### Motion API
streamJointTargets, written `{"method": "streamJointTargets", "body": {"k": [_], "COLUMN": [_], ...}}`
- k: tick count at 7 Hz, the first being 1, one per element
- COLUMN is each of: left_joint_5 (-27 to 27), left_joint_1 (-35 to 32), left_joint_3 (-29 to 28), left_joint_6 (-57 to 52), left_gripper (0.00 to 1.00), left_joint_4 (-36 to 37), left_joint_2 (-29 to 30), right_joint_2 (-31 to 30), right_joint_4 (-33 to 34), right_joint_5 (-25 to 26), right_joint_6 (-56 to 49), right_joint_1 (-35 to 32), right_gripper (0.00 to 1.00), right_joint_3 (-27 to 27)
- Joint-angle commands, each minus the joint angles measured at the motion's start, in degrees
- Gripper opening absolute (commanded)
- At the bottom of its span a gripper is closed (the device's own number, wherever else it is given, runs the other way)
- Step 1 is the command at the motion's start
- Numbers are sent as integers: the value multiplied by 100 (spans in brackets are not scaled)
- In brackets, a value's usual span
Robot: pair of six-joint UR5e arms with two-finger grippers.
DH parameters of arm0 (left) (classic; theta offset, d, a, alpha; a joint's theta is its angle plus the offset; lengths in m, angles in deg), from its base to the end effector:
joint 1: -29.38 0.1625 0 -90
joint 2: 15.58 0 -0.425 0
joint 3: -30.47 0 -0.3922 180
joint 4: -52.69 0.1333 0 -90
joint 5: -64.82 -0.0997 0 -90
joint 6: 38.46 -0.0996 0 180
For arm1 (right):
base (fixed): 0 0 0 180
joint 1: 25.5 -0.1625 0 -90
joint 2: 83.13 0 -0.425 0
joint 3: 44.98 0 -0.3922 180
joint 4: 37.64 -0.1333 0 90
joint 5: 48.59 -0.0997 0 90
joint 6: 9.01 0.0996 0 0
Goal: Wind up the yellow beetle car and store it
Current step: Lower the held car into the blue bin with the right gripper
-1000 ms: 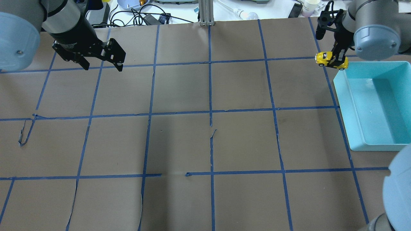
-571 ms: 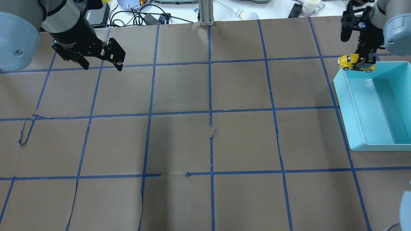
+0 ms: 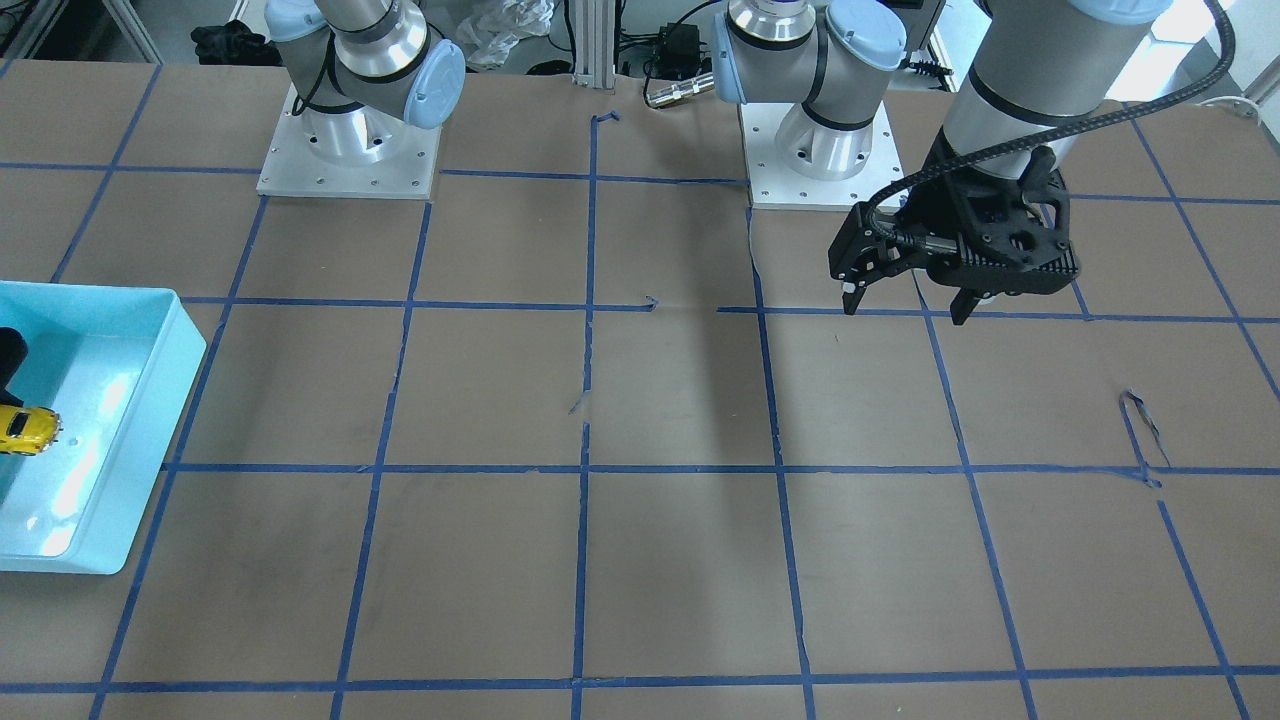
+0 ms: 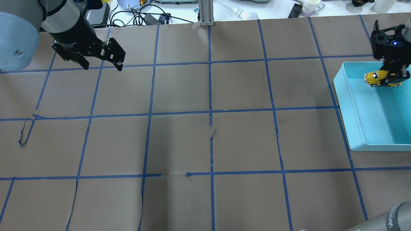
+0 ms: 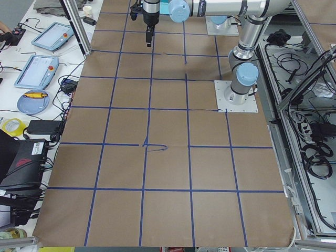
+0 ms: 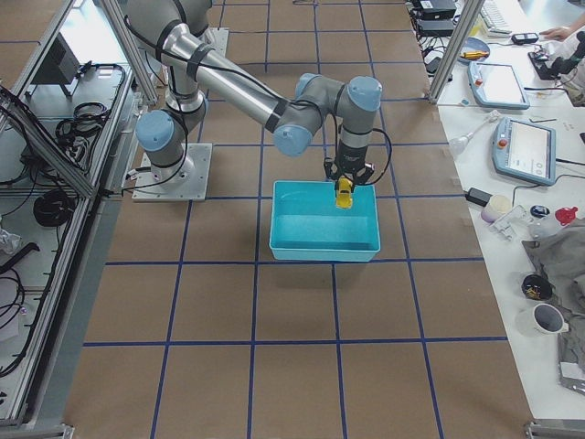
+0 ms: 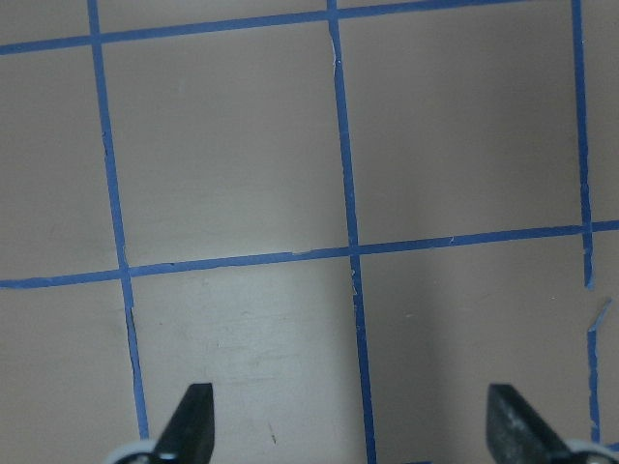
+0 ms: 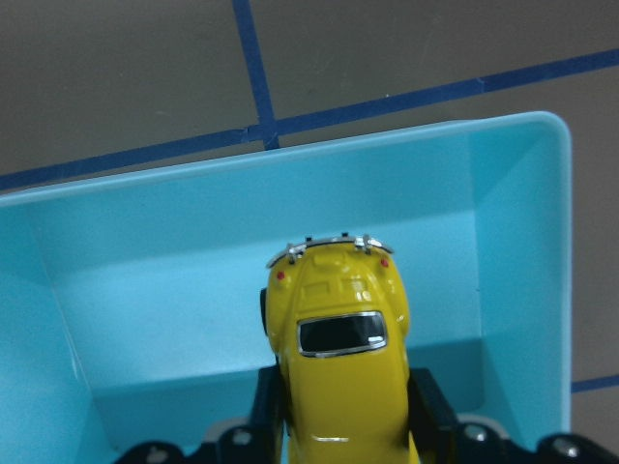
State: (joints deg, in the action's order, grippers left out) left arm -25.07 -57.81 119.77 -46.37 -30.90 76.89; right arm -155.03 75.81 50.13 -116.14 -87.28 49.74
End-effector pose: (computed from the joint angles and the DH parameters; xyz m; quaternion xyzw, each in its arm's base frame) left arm -0.1079 -0.5237 0.4838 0.0445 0.9982 -0.0404 0.0028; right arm -0.1769 -0.5796 0.3170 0.6333 -0.7701 -0.0682 0.0339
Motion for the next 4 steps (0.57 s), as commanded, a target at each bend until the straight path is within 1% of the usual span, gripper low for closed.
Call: {"method": "streamJointTargets", "body": {"k": [1,2,4], "left_joint_5": [-2,-2,-2], "left_joint_1": [0,0,0], "left_joint_3": [0,0,0], "left_joint_6": [0,0,0], "left_gripper": [100,100,100], "left_joint_4": [1,1,1], "left_joint_2": [0,0,0], "right_joint_2": [150,159,447], "right_joint_4": [54,342,817], "right_joint_5": [322,420,473], "right_joint_6": [-10,7,34], "right_joint_1": [140,149,149], "right_gripper": [0,0,0], "right_joint_3": [327,529,767]}}
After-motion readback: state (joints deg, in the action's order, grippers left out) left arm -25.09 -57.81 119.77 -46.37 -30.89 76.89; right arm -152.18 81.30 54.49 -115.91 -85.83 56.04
